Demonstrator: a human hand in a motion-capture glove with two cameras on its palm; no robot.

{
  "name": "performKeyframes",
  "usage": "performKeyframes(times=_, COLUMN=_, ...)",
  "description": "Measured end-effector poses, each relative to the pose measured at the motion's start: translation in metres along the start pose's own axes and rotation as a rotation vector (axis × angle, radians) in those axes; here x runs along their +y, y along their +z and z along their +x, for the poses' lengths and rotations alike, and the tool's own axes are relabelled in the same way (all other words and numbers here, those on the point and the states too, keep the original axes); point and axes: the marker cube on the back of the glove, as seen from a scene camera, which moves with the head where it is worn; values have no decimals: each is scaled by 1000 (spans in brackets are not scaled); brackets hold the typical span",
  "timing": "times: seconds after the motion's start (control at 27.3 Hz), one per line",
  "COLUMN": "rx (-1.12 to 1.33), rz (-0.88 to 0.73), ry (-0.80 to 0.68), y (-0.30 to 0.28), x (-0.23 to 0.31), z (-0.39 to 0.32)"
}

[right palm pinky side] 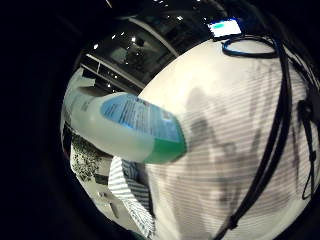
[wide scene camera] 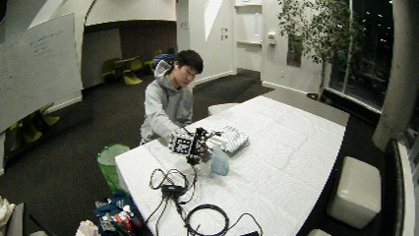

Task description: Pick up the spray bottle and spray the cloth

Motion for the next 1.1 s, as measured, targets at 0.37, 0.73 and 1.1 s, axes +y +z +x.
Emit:
performKeyframes(times=0.37, rx=-83, rz=12, ry=56, y=16, x=-15, z=8)
performKeyframes(times=0.73, rx=-263, rz=64, ry=155, y=33, x=-27, z=7)
performKeyframes(times=1.1, rx=-205, rz=83, ry=131, y=45, x=-47, z=8)
